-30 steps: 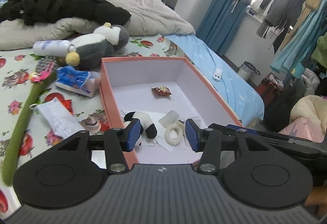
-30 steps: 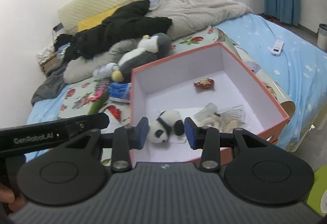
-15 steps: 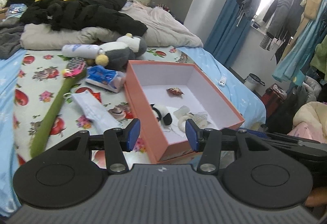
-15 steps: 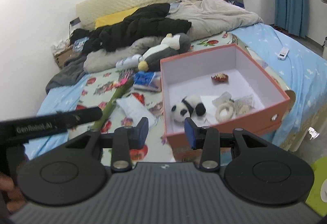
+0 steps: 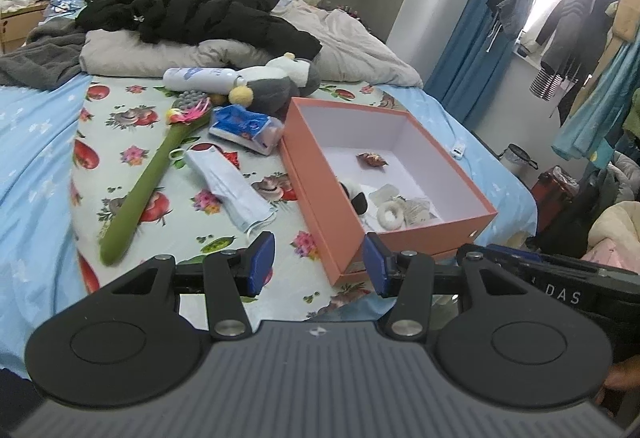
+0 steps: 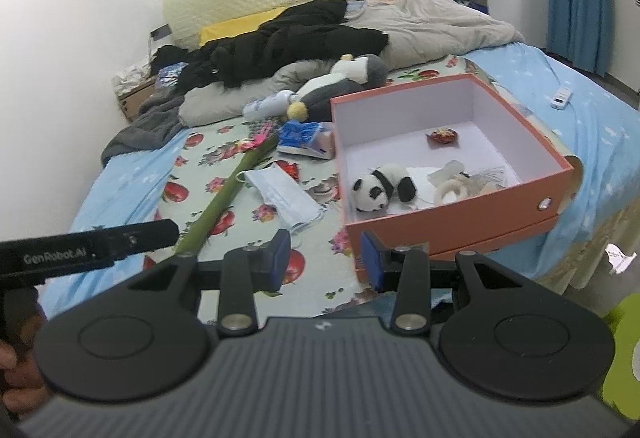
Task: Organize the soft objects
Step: 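Move both open tools toward the blue face mask and red candy packet on the bed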
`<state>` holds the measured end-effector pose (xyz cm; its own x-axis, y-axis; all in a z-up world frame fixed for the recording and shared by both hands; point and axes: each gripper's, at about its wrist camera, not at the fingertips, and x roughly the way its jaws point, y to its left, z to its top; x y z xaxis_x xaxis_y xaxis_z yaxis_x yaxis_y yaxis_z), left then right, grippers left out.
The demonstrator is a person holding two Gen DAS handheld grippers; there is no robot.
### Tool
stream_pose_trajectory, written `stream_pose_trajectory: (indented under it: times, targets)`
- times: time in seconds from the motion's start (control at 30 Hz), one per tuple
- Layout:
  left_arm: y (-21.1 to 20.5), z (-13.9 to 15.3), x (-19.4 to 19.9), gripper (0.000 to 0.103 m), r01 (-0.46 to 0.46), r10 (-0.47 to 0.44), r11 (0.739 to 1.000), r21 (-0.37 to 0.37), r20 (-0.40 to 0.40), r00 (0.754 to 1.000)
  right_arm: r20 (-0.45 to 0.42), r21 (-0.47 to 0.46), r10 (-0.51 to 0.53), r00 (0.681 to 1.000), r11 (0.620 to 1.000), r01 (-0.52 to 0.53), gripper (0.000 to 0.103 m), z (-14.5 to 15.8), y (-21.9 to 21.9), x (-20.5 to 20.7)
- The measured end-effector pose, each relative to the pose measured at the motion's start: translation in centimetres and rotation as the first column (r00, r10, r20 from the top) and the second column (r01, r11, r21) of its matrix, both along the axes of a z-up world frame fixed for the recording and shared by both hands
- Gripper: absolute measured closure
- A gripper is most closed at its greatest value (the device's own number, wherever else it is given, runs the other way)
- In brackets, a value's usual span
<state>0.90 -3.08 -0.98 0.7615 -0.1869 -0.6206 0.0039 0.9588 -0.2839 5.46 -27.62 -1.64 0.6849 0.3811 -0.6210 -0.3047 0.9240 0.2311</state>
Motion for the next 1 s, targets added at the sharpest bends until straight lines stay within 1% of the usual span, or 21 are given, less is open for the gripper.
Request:
stream_pose_trajectory:
  times: [0.3, 0.43, 0.5, 0.7, 0.83, 1.0]
  targets:
    - [2.2, -0.1, -2.2, 0.048, -0.078, 0.078, 0.997, 0.002, 0.003, 0.997, 0.001, 0.009, 0.106, 0.994, 0.994, -0.106, 0.061, -0.5, 3.4, -0.3]
    - [3.6, -1.3, -2.4, 0.048, -0.104, 0.104, 0.994, -0.024, -0.029, 0.994, -0.02, -0.001, 0.139, 0.99, 0.99, -0.139, 0.061, -1.2, 5.1, 0.0]
    - [4.4, -2.0, -2.0, 0.048, -0.121, 0.119, 0.992, -0.042, -0.052, 0.992, -0.032, -0.008, 0.15, 0.988, 0.989, -0.15, 0.061, -1.5, 5.8, 0.3]
    - [6.4, -2.7, -0.2, 0.048, -0.16, 0.156, 0.986, -0.051, -0.074, 0.985, -0.044, -0.011, 0.156, 0.987, 0.988, -0.156, 0.061, -1.6, 7.3, 2.3]
    - [7.2, -3.2, 1.9, 0.048, -0.166, 0.16, 0.984, -0.06, -0.099, 0.982, -0.055, -0.014, 0.146, 0.988, 0.989, -0.147, 0.061, -1.7, 8.3, 4.4]
    - [8.4, -4.3, 5.5, 0.048, -0.157, 0.147, 0.985, -0.067, -0.13, 0.98, -0.078, -0.011, 0.123, 0.989, 0.992, -0.124, 0.061, -2.1, 9.4, 7.9]
